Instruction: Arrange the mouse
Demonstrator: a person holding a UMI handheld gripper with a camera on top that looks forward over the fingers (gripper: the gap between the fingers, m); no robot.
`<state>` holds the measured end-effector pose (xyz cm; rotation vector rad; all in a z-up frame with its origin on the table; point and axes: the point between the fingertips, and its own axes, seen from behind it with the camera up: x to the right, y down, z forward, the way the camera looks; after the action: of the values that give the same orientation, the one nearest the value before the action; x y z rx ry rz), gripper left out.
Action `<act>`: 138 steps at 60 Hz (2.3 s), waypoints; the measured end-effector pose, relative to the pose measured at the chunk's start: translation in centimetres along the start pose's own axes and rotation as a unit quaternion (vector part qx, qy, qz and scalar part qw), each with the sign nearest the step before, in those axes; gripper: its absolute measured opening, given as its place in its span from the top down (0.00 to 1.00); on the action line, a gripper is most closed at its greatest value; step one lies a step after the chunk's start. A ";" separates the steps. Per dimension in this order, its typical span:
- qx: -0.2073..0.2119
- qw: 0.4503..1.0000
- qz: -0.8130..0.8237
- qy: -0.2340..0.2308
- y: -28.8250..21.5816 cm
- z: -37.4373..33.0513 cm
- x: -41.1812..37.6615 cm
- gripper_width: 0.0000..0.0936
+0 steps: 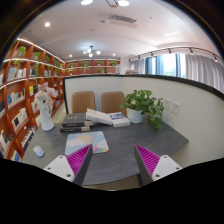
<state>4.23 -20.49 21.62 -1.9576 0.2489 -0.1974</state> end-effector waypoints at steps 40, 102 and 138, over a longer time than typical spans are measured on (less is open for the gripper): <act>-0.169 0.964 -0.083 -0.185 19.8 2.1 -29.8 0.09; -0.218 0.966 -0.007 -0.141 14.8 20.6 -46.2 0.43; -0.130 0.969 -0.080 -0.196 -2.2 18.3 -43.0 0.61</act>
<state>-32.39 7.96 15.54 -2.2295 -0.1521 0.1266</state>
